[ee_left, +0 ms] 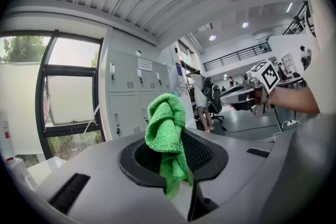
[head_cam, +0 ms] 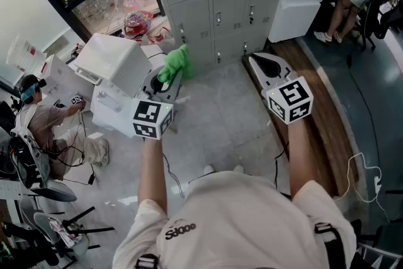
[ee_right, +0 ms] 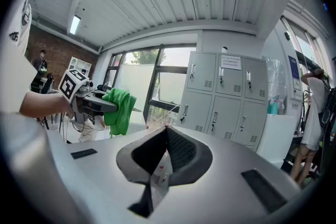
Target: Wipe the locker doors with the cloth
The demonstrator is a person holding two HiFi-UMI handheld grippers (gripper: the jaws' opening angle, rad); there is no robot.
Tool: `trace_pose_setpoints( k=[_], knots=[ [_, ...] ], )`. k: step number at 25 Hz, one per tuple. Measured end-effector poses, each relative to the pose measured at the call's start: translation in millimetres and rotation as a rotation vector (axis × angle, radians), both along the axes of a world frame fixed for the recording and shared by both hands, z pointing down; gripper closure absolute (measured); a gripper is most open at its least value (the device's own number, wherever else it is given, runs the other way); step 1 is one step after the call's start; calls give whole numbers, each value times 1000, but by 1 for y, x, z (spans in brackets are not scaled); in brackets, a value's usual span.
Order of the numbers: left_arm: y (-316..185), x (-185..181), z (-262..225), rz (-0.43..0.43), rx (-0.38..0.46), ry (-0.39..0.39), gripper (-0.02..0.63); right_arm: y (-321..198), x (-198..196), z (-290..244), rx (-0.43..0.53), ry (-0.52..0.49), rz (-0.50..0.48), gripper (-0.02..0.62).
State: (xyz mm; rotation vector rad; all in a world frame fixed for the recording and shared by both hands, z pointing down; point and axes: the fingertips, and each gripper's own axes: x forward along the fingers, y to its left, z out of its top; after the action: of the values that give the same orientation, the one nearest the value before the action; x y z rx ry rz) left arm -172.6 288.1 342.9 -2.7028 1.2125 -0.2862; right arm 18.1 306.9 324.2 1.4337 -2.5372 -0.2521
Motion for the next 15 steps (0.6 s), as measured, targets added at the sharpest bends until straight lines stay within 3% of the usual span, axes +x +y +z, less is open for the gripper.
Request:
trace_pose_setpoints(
  k=[4,8,15],
  knots=[
    [-6,10,-2,-3,2,-1,516,-7,11,-2,6,-4,-5,586],
    [-11,26,-5,-17,7,-2,515,-12,30,-7,5,-70,-29,586],
    [-21,57,-2,-61,13,-8,517,-34,80,5,-21,-57,-16,586]
  ],
)
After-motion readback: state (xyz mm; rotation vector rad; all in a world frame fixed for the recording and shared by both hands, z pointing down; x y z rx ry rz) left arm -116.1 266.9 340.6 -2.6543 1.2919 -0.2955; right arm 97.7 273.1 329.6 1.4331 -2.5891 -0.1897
